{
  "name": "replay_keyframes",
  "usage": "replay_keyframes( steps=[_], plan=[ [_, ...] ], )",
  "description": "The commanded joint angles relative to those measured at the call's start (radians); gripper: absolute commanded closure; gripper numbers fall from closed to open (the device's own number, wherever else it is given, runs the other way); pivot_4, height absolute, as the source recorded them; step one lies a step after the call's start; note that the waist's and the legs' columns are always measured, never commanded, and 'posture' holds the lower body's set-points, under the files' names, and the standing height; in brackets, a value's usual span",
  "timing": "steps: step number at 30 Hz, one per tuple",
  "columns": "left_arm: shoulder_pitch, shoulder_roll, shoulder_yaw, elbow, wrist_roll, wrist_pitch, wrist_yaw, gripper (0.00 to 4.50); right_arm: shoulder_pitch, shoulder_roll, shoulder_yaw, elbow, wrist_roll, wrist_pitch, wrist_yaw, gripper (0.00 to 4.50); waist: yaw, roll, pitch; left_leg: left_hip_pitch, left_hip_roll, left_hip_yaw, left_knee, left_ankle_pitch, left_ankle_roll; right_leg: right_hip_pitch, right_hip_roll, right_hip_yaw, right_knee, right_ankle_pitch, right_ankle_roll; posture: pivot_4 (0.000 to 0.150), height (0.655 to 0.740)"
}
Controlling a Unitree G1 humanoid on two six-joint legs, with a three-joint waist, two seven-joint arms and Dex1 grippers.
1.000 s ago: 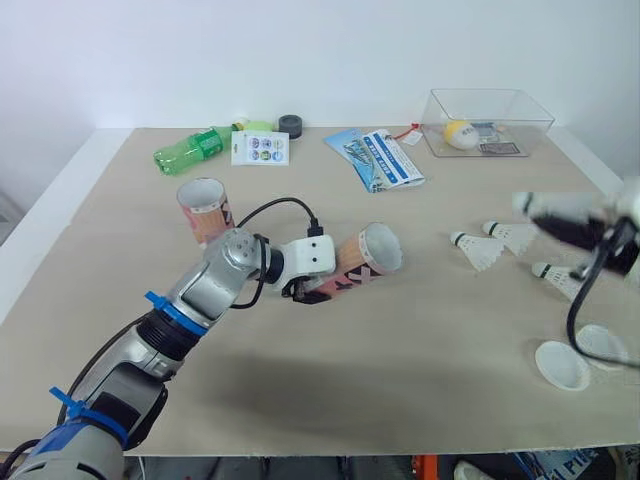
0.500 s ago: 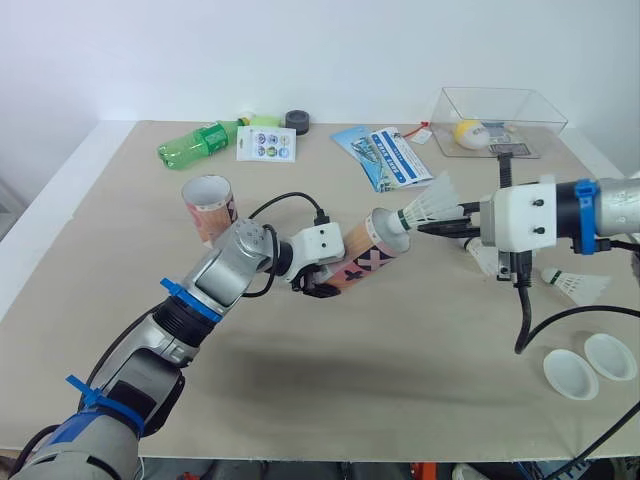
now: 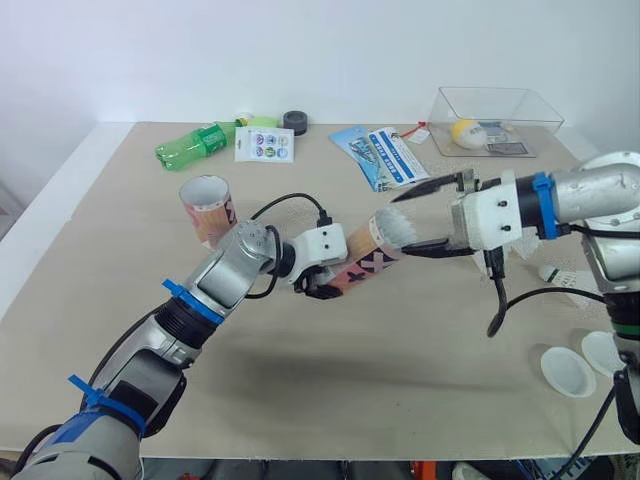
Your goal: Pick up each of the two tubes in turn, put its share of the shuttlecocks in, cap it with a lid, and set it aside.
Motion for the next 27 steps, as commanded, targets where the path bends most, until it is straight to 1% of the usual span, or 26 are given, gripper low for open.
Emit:
replay_keyframes(
  steps=[1,4,8,12,13,16,18,19,20,21,23,24,26,27],
  plan=[
    [0.004,0.004,0.014,-0.043,-0.006,0.016,0.010,1.53,0.014,-0.003,-0.089,-0.050,0.117,0.161,-0.023,0.02,0.001,0.000,0.000,0.000,0.000,0.000,0.000,0.000,0.000,0.000,0.000,0.000,0.000,0.000,0.000,0.150,0.7400],
    [0.012,0.016,0.010,-0.047,-0.003,0.018,0.014,1.53,0.051,-0.052,-0.176,-0.081,0.189,0.349,-0.066,0.02,0.001,0.000,0.000,0.000,0.000,0.000,0.000,0.000,0.000,0.000,0.000,0.000,0.000,0.002,-0.004,0.150,0.7400],
    [0.017,0.023,0.002,-0.046,-0.001,0.013,0.017,1.53,0.113,-0.070,-0.264,-0.106,0.260,0.503,-0.124,0.02,0.002,0.000,0.000,0.000,0.000,0.000,0.000,0.000,0.000,0.000,0.000,0.000,0.000,0.002,-0.004,0.150,0.7400],
    [0.018,0.024,-0.003,-0.049,-0.005,0.010,0.013,1.53,0.147,-0.062,-0.290,-0.115,0.253,0.528,-0.166,0.02,-0.001,0.000,0.000,0.002,0.000,0.000,0.000,0.000,0.000,0.001,0.000,0.000,0.001,0.000,0.000,0.150,0.7400],
    [0.017,0.024,-0.007,-0.046,-0.001,0.004,0.012,1.53,0.142,-0.054,-0.276,-0.112,0.232,0.500,-0.173,0.02,-0.002,0.001,0.000,0.002,0.000,0.000,0.000,0.000,0.001,0.001,0.001,0.000,0.001,0.000,0.000,0.150,0.7400],
    [0.006,0.021,-0.017,-0.036,0.011,-0.012,0.017,1.53,0.118,-0.030,-0.214,-0.140,0.206,0.484,-0.168,0.83,-0.002,0.001,0.000,0.003,0.001,0.001,0.000,0.001,0.001,0.001,0.001,0.000,0.001,0.001,0.000,0.150,0.7400],
    [-0.001,0.014,-0.016,-0.036,0.012,-0.010,0.017,1.53,0.094,-0.008,-0.141,-0.176,0.192,0.484,-0.132,1.74,-0.003,0.001,0.000,0.003,0.001,0.001,0.000,0.001,0.001,0.001,0.001,0.000,0.001,0.001,0.001,0.150,0.7400],
    [-0.002,0.012,-0.017,-0.037,0.013,-0.010,0.017,1.53,0.085,-0.001,-0.107,-0.184,0.174,0.474,-0.116,2.13,-0.002,0.001,0.000,0.003,0.001,0.001,0.000,0.001,0.001,0.001,0.001,0.000,0.001,0.001,0.001,0.150,0.7400],
    [-0.004,0.010,-0.018,-0.037,0.016,-0.013,0.016,1.53,0.076,0.007,-0.074,-0.182,0.157,0.460,-0.097,2.78,-0.002,0.001,0.000,0.003,0.001,0.001,0.000,0.001,0.001,0.001,0.001,0.000,0.001,0.001,0.001,0.150,0.7400],
    [-0.004,0.008,-0.018,-0.036,0.018,-0.015,0.016,1.53,0.070,0.012,-0.055,-0.179,0.144,0.449,-0.085,3.18,-0.002,0.001,0.000,0.003,0.001,0.001,0.000,0.001,0.001,0.001,0.001,0.000,0.001,0.001,0.001,0.150,0.7400],
    [-0.006,0.006,-0.018,-0.033,0.020,-0.018,0.017,1.53,0.042,0.030,0.010,-0.144,0.092,0.407,-0.052,4.27,0.001,0.001,0.000,0.002,0.000,0.000,0.001,0.001,0.000,0.001,0.001,0.000,0.001,0.000,0.002,0.150,0.7400],
    [-0.007,0.005,-0.018,-0.032,0.020,-0.019,0.018,1.53,0.026,0.041,0.038,-0.125,0.067,0.389,-0.038,4.48,0.000,0.001,0.000,0.001,0.000,0.000,0.001,0.001,0.000,0.000,0.001,0.000,0.001,0.000,0.002,0.150,0.7400],
    [-0.009,0.004,-0.017,-0.031,0.020,-0.021,0.019,1.53,-0.010,0.052,0.093,-0.091,0.023,0.389,-0.007,4.48,0.000,0.001,0.000,0.000,0.000,0.000,0.002,0.001,0.000,0.000,0.001,0.000,0.001,0.000,0.002,0.150,0.7400],
    [-0.009,0.003,-0.017,-0.031,0.020,-0.022,0.019,1.53,-0.032,0.064,0.121,-0.062,-0.008,0.354,0.008,4.48,0.000,0.001,0.000,0.000,0.000,0.000,0.001,0.001,0.000,0.000,0.001,0.000,0.001,0.000,0.002,0.150,0.7400]
  ],
)
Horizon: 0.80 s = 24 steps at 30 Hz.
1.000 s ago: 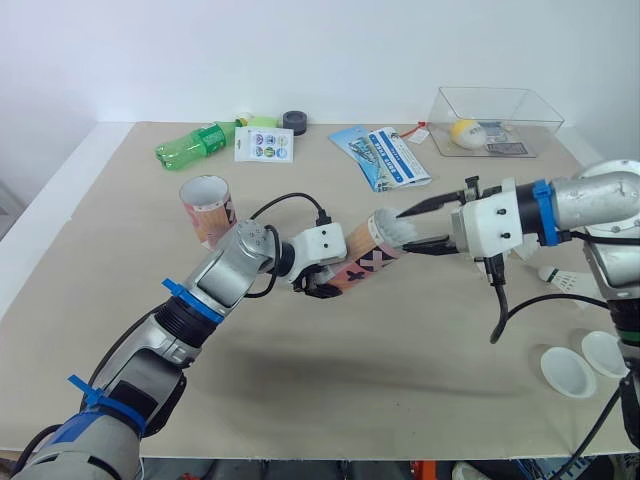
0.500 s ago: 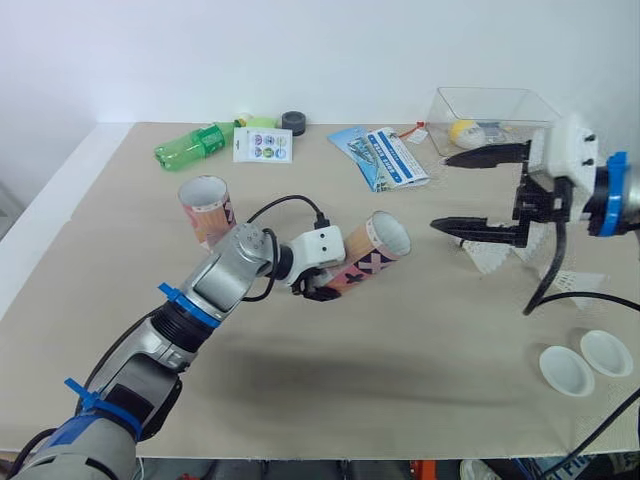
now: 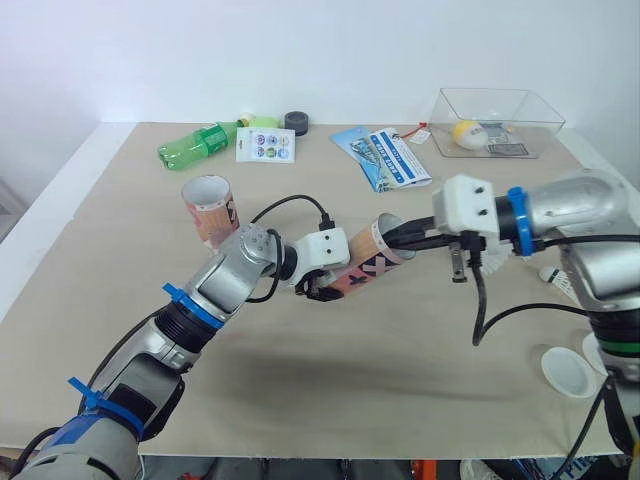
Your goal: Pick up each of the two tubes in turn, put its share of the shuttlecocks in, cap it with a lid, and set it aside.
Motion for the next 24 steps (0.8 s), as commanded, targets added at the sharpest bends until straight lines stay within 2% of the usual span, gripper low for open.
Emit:
replay_keyframes(
  steps=[1,7,13,18,24],
  plan=[
    [-0.018,-0.003,-0.002,-0.013,0.007,-0.012,-0.001,1.53,-0.092,0.033,0.073,0.076,-0.098,-0.067,0.052,4.48,-0.001,0.000,0.000,0.000,0.000,0.000,0.000,0.000,0.000,0.000,0.000,0.000,0.000,0.000,0.000,0.150,0.7400],
    [-0.017,-0.012,-0.002,-0.007,0.007,-0.017,0.006,1.53,-0.232,0.135,0.203,0.236,-0.231,-0.183,0.133,4.48,-0.002,0.000,0.000,0.001,0.001,0.000,0.000,0.000,0.000,0.000,0.001,0.000,0.000,0.001,-0.001,0.150,0.7400],
    [-0.015,-0.017,0.002,-0.011,0.005,-0.013,0.014,1.53,-0.287,0.212,0.247,0.315,-0.285,-0.228,0.187,4.48,-0.003,0.000,0.000,0.002,0.001,0.000,0.000,0.000,0.000,0.000,0.001,0.000,0.001,0.001,-0.002,0.150,0.7400],
    [-0.005,-0.013,0.003,-0.023,0.002,-0.004,0.018,1.53,-0.336,0.229,0.192,0.350,-0.251,-0.227,0.221,4.48,-0.006,0.000,0.000,0.003,0.002,0.000,0.000,0.001,-0.001,0.000,0.002,-0.001,0.002,0.002,-0.003,0.150,0.7400],
    [0.005,-0.010,0.003,-0.028,-0.003,0.001,0.021,1.53,-0.370,0.172,0.054,0.322,-0.104,-0.097,0.271,4.48,-0.005,0.001,0.001,0.002,0.002,0.000,0.000,0.001,-0.001,0.000,0.002,0.000,0.002,0.002,-0.003,0.150,0.7400]
  ],
)
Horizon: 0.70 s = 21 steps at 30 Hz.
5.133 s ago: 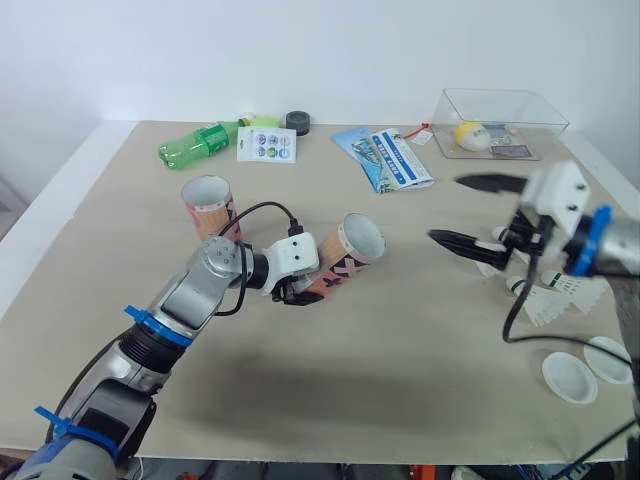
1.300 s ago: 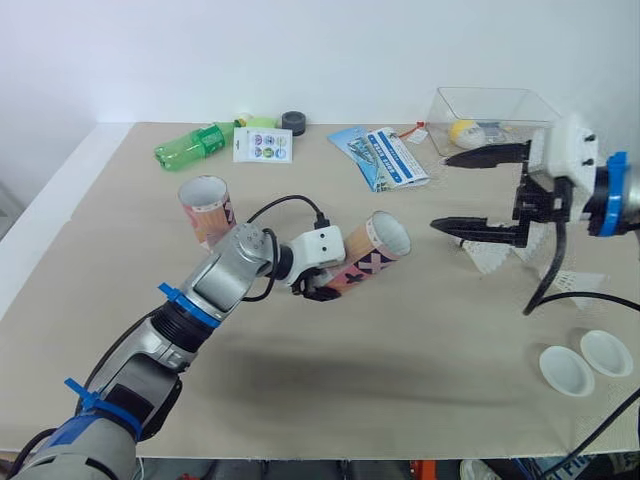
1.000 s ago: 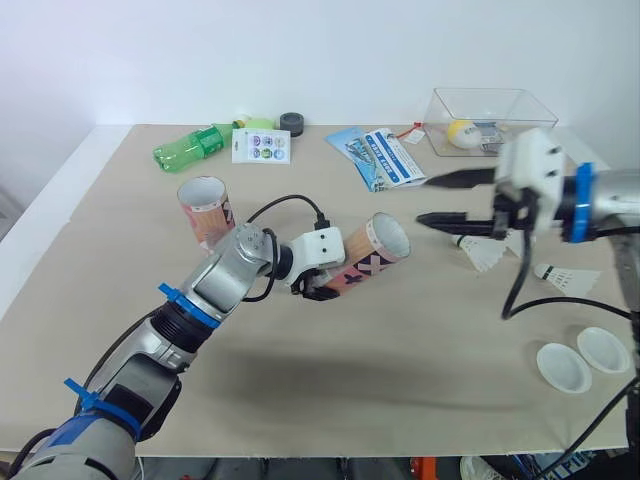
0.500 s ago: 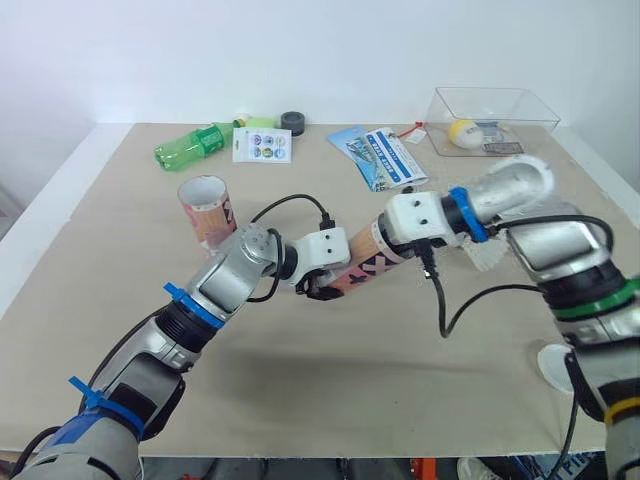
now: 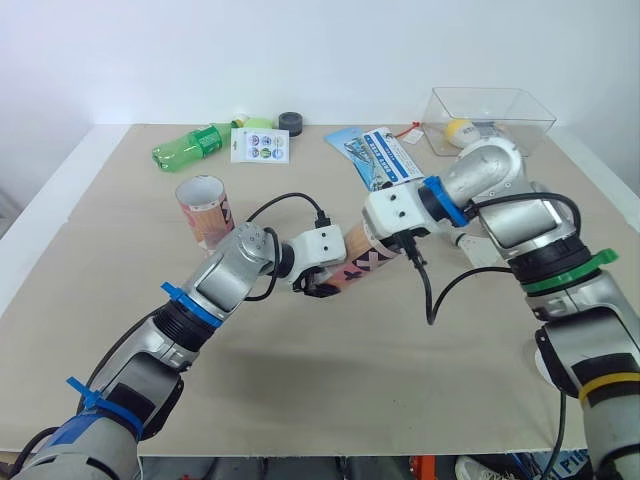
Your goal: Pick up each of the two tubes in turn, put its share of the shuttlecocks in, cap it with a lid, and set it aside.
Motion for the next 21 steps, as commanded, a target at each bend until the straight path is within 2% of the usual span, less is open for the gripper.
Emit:
replay_keyframes(
  steps=[1,9,14,16,19,21],
  plan=[
    [0.005,-0.009,-0.004,-0.041,-0.003,-0.003,-0.003,1.53,-0.065,-0.048,-0.126,-0.059,0.113,0.069,0.046,4.48,0.001,0.000,0.000,0.000,0.000,0.000,0.000,0.000,0.000,0.000,0.000,0.000,0.000,0.000,0.000,0.150,0.7400],
    [0.007,-0.020,-0.003,-0.035,-0.005,-0.004,0.000,1.53,0.074,-0.201,-0.277,-0.215,0.241,0.224,-0.005,4.48,0.005,0.000,0.000,0.000,-0.001,-0.001,-0.004,0.000,0.000,0.000,-0.001,0.000,0.000,-0.003,-0.001,0.150,0.7400],
    [0.016,-0.021,0.007,-0.039,-0.006,-0.007,0.010,1.53,0.251,-0.240,-0.502,-0.322,0.379,0.420,-0.166,4.48,0.007,0.000,0.000,0.000,-0.002,-0.001,-0.004,0.000,0.000,0.000,-0.002,0.000,0.000,-0.003,-0.001,0.150,0.7400],
    [0.027,-0.029,0.018,-0.045,-0.012,-0.011,0.022,1.53,0.392,-0.245,-0.652,-0.348,0.412,0.495,-0.263,4.48,0.009,0.000,0.000,0.000,-0.002,-0.001,-0.003,0.000,0.000,0.001,-0.002,0.000,0.000,-0.003,-0.001,0.150,0.7400],
    [0.042,-0.039,0.023,-0.058,-0.017,-0.012,0.038,1.53,0.643,-0.291,-0.840,-0.395,0.440,0.636,-0.323,3.47,0.019,0.000,0.000,-0.001,-0.003,-0.003,-0.003,0.000,0.000,0.002,-0.003,-0.002,-0.001,-0.003,0.000,0.150,0.7400],
    [0.051,-0.044,0.024,-0.067,-0.018,-0.011,0.044,1.53,0.801,-0.321,-0.924,-0.437,0.437,0.695,-0.343,2.47,0.021,0.001,0.000,-0.002,-0.004,-0.002,-0.002,-0.001,0.000,0.001,-0.004,-0.001,-0.001,-0.003,0.000,0.150,0.7400]
  ],
)
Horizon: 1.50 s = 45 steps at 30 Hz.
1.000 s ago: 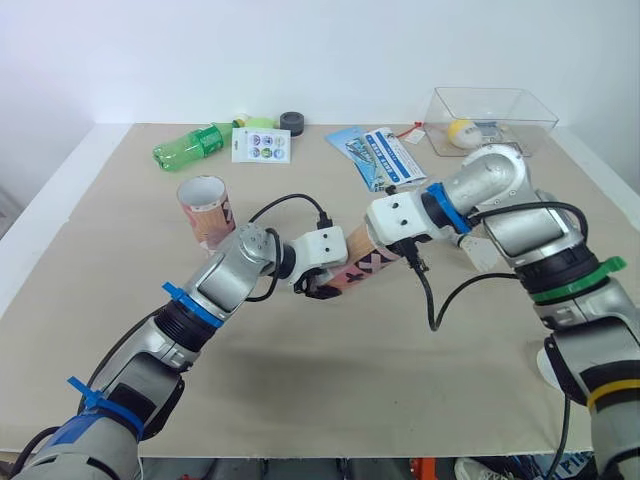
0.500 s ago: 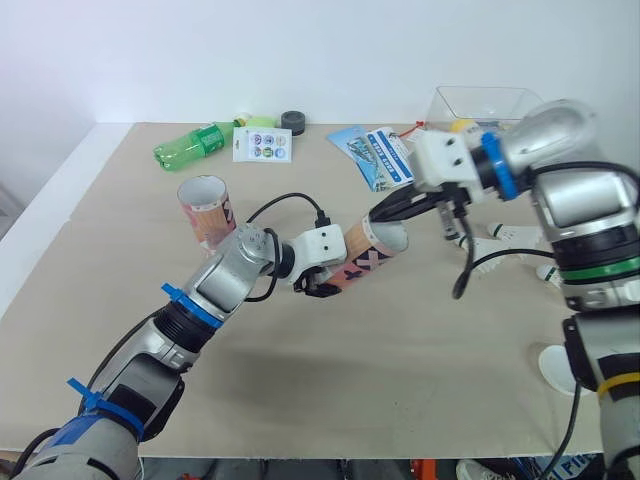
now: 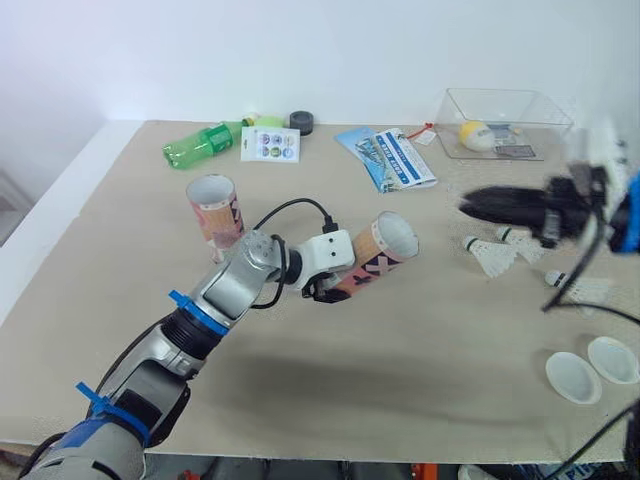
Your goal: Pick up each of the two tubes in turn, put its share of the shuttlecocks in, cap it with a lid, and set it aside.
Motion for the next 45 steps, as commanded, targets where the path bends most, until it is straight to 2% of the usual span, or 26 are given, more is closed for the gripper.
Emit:
replay_keyframes(
  steps=[1,5,8,12,16,32,35,38,39,41,43,45],
  plan=[
    [0.008,-0.007,0.015,-0.038,-0.008,-0.005,0.015,1.53,0.189,-0.061,-0.159,-0.088,0.000,0.091,-0.029,2.00,-0.001,0.001,-0.001,0.000,0.000,0.001,0.000,0.000,0.000,0.000,0.000,0.001,0.000,0.000,0.000,0.150,0.7400],
    [0.020,-0.015,0.011,-0.050,-0.012,-0.002,0.021,1.53,0.536,-0.134,-0.233,-0.176,-0.059,0.121,0.032,0.05,-0.005,0.003,-0.001,0.002,0.000,0.001,0.000,0.000,0.000,0.000,0.000,0.001,0.000,-0.002,0.004,0.150,0.7400],
    [0.023,-0.019,0.010,-0.052,-0.016,-0.001,0.023,1.53,0.656,-0.174,-0.262,-0.197,-0.099,0.105,0.033,0.05,-0.020,0.002,-0.001,0.003,0.000,0.003,0.001,0.000,0.000,0.001,0.000,0.002,0.000,-0.001,0.004,0.150,0.7400],
    [0.019,-0.031,0.009,-0.046,-0.016,0.001,0.029,1.53,0.712,-0.213,-0.261,-0.191,-0.118,0.115,0.038,0.05,-0.025,0.000,0.001,0.003,0.000,0.004,0.007,0.000,0.000,0.001,0.000,0.003,0.000,0.001,0.001,0.150,0.7400],
    [0.014,-0.042,0.010,-0.041,-0.016,-0.001,0.036,1.53,0.814,-0.246,-0.221,-0.135,-0.215,0.026,0.035,0.05,-0.020,-0.002,0.002,0.003,0.000,0.004,0.009,0.001,0.000,0.002,0.000,0.003,0.000,0.001,0.001,0.150,0.7400],
    [0.022,-0.045,0.009,-0.050,-0.016,-0.005,0.048,1.53,0.747,-0.227,-0.055,0.010,-0.234,-0.139,0.020,0.05,-0.018,-0.002,0.002,0.000,-0.001,0.004,0.008,0.000,0.000,0.001,0.000,0.004,-0.001,0.000,0.003,0.150,0.7400],
    [0.020,-0.046,0.011,-0.044,-0.016,-0.007,0.049,1.53,0.737,-0.231,-0.024,0.029,-0.252,-0.168,0.007,0.89,-0.019,-0.003,0.002,0.000,-0.001,0.004,0.008,0.000,0.000,0.001,0.000,0.004,-0.001,0.000,0.003,0.150,0.7400],
    [0.019,-0.046,0.012,-0.042,-0.016,-0.008,0.050,1.53,0.718,-0.230,0.005,0.042,-0.262,-0.187,0.000,2.07,-0.019,-0.003,0.002,0.000,-0.001,0.004,0.008,0.000,0.000,0.001,0.000,0.004,-0.001,0.000,0.003,0.150,0.7400],
    [0.019,-0.045,0.012,-0.042,-0.016,-0.008,0.050,1.53,0.711,-0.229,0.016,0.045,-0.267,-0.194,-0.004,2.85,-0.019,-0.004,0.002,0.000,0.000,0.003,0.008,0.000,0.000,0.001,0.000,0.004,-0.001,0.000,0.003,0.150,0.7400],
    [0.020,-0.042,0.013,-0.041,-0.016,-0.010,0.050,1.53,0.704,-0.229,0.030,0.046,-0.272,-0.203,-0.006,3.47,-0.022,-0.009,0.001,0.000,0.000,0.003,0.008,0.000,0.000,0.001,0.001,0.004,-0.001,0.000,0.003,0.150,0.7400],
    [0.021,-0.039,0.014,-0.039,-0.015,-0.013,0.050,1.53,0.697,-0.229,0.038,0.045,-0.271,-0.204,-0.007,4.44,-0.025,-0.012,0.002,0.002,0.000,0.004,0.009,0.000,-0.001,0.003,0.001,0.004,-0.001,0.001,0.003,0.150,0.7400],
    [0.022,-0.036,0.014,-0.037,-0.014,-0.015,0.049,1.53,0.687,-0.230,0.047,0.033,-0.268,-0.202,-0.008,4.44,-0.026,-0.013,0.002,0.002,0.000,0.004,0.011,0.000,-0.001,0.003,0.000,0.004,-0.001,0.002,0.003,0.150,0.7400]
  ],
)
